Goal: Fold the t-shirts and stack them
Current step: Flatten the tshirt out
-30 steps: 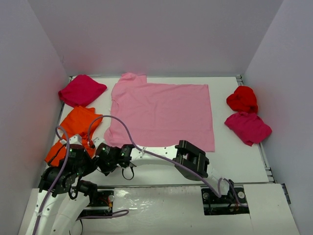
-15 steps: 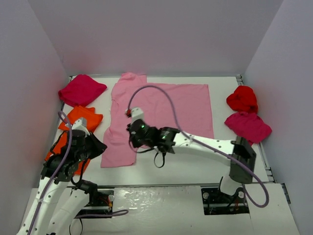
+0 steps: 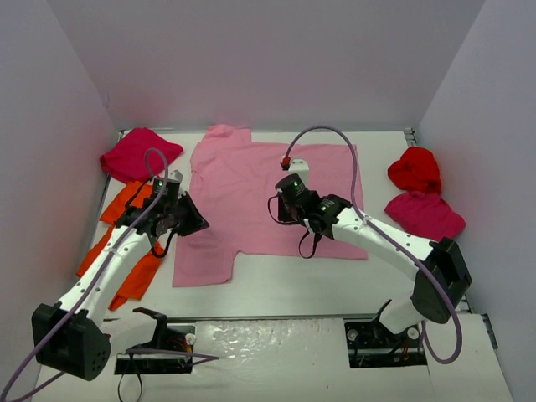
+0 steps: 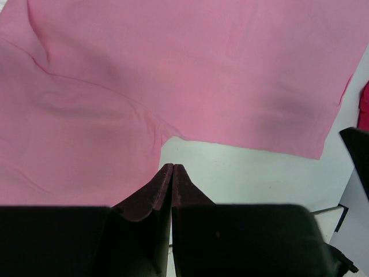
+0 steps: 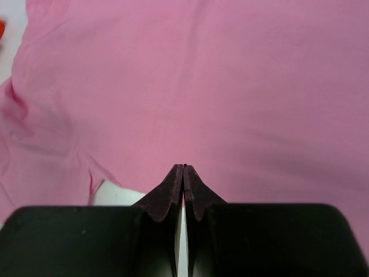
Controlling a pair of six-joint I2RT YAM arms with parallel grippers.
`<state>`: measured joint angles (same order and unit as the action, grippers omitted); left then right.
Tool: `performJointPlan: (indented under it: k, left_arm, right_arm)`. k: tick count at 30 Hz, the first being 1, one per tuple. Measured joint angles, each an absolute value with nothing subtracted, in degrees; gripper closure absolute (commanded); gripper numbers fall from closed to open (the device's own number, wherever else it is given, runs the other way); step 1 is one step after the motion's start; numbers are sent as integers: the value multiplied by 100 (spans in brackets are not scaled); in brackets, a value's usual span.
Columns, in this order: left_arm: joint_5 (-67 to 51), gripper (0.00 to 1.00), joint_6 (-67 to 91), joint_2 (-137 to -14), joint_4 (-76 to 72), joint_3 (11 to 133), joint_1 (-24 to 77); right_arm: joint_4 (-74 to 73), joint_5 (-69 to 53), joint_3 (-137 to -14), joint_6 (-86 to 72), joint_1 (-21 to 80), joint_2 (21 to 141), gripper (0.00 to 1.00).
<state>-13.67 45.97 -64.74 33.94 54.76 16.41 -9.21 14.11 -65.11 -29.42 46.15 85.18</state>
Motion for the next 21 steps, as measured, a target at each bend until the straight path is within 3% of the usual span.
performJointPlan:
  k: [12,21]
  left_arm:
    - [-1261,100,4606,-6879,3453,6089,1542]
    - [-1518,100,4648,-7859,3767,6494,1110]
  right_arm:
    - [-334,301,-6742,-3071,6053,10273,100]
    - [-145,101,-7068,-3134,6387,10433,100]
